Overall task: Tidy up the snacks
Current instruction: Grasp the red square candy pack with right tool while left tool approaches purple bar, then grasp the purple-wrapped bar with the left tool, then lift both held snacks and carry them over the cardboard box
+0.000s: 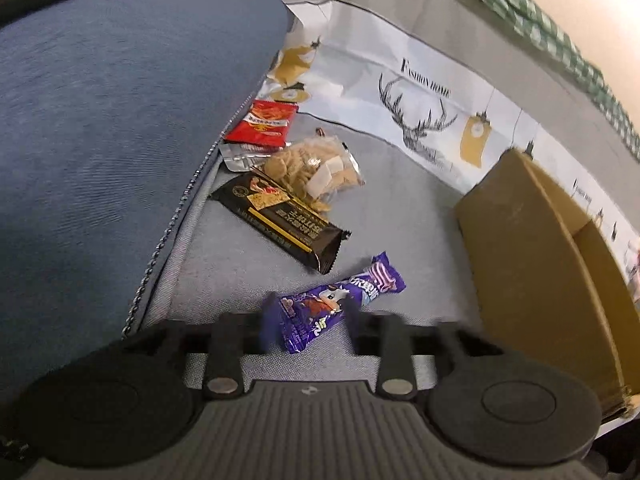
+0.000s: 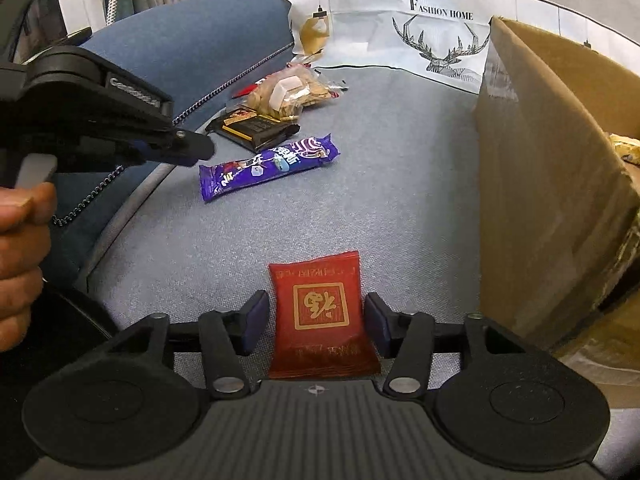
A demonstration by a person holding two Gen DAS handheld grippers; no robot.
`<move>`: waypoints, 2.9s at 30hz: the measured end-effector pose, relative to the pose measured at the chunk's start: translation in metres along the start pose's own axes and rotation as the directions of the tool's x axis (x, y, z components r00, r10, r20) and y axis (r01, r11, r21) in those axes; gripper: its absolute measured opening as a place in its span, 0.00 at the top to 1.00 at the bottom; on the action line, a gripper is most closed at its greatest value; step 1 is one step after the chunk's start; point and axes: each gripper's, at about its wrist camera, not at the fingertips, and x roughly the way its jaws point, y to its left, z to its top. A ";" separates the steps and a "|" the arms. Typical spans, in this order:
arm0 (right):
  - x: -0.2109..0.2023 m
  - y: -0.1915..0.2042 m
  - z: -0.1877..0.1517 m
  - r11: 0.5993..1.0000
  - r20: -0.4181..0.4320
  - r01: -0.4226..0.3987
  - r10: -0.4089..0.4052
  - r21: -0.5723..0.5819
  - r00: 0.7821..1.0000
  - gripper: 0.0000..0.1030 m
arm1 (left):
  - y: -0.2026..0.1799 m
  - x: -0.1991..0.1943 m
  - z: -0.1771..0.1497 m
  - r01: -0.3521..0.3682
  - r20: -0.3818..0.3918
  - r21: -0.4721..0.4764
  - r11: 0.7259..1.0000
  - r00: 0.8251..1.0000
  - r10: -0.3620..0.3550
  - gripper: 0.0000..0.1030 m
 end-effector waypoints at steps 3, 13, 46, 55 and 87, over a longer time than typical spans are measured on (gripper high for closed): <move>0.001 0.003 0.000 1.000 -0.007 0.002 -0.002 -0.020 1.000 0.41 | -0.014 0.009 0.000 -0.024 -0.009 0.088 0.996 1.000 0.025 0.37; 0.000 0.003 -0.001 1.000 -0.025 -0.004 0.003 -0.031 1.000 0.37 | -0.039 0.046 -0.005 -0.041 -0.088 0.250 0.967 0.994 0.065 0.36; -0.002 0.001 -0.006 0.997 0.015 0.055 -0.054 -0.050 0.998 0.33 | -0.048 0.003 -0.036 0.027 -0.263 0.264 0.964 0.964 0.045 0.43; -0.005 0.001 -0.008 0.997 0.027 0.051 -0.049 -0.065 0.998 0.53 | -0.050 0.005 -0.034 0.017 -0.259 0.269 0.963 0.964 0.055 0.44; -0.048 0.005 0.002 0.998 0.159 0.019 -0.010 -0.053 0.987 0.56 | -0.043 -0.031 -0.032 0.104 -0.097 0.207 0.973 0.992 -0.085 0.86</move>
